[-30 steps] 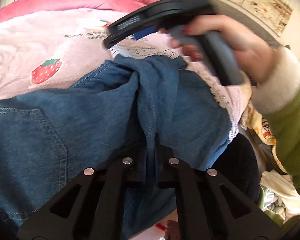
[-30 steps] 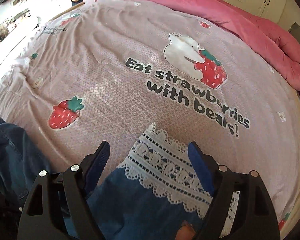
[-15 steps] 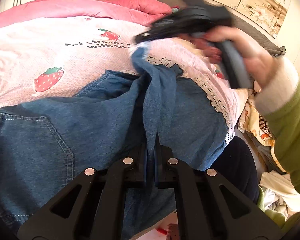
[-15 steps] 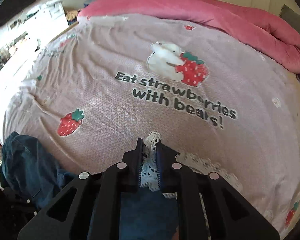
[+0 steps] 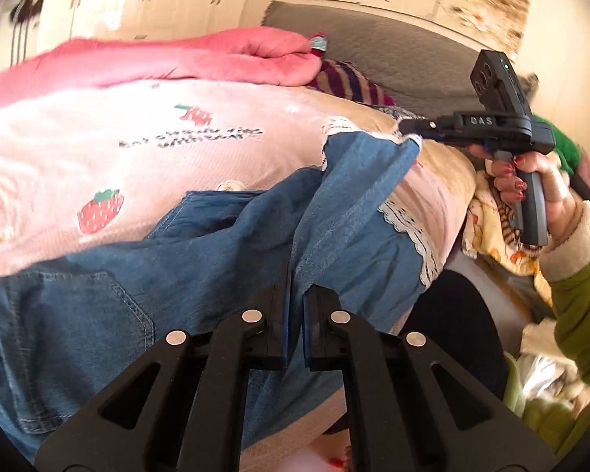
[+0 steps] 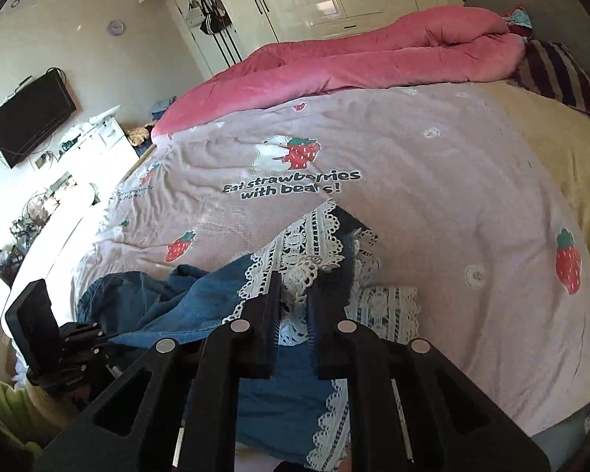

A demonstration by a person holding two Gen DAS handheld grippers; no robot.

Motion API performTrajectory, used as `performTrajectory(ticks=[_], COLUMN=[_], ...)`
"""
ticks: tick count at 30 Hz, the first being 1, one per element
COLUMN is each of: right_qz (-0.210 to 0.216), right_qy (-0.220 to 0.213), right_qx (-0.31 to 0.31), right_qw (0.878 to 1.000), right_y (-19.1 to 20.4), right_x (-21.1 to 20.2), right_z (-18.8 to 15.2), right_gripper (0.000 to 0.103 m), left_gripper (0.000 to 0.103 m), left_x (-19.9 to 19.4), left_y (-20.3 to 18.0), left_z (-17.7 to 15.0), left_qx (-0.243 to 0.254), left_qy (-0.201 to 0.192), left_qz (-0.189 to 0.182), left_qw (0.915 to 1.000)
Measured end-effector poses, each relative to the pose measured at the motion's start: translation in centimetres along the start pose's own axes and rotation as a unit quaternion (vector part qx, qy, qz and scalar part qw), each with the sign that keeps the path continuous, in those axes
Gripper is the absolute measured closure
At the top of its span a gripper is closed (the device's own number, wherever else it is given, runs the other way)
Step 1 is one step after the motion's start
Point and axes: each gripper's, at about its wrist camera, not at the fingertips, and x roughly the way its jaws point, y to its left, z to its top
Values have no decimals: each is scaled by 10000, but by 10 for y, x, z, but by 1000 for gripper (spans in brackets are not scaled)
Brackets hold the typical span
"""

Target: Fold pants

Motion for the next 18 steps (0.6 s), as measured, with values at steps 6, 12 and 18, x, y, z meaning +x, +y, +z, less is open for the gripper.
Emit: performTrajectory(ticks=[6, 12, 18], right_qz=[-162, -88, -39], right_qy=[160, 406, 481], right_qx=[225, 578, 658], right_qw=[9995, 9975, 9967], right_y=[-17, -34, -38], right_x=[-13, -11, -9], right_z=[-64, -113, -126], right_gripper=[92, 85, 76], left_gripper=[103, 103, 103], left_x=[17, 38, 40], left_y=[-13, -23, -27], left_z=[-16, -34, -42], left_qx=[237, 459, 459], left_qy=[432, 810, 887], left_qz=[-20, 65, 139], left_qw=[9988, 9956, 9949])
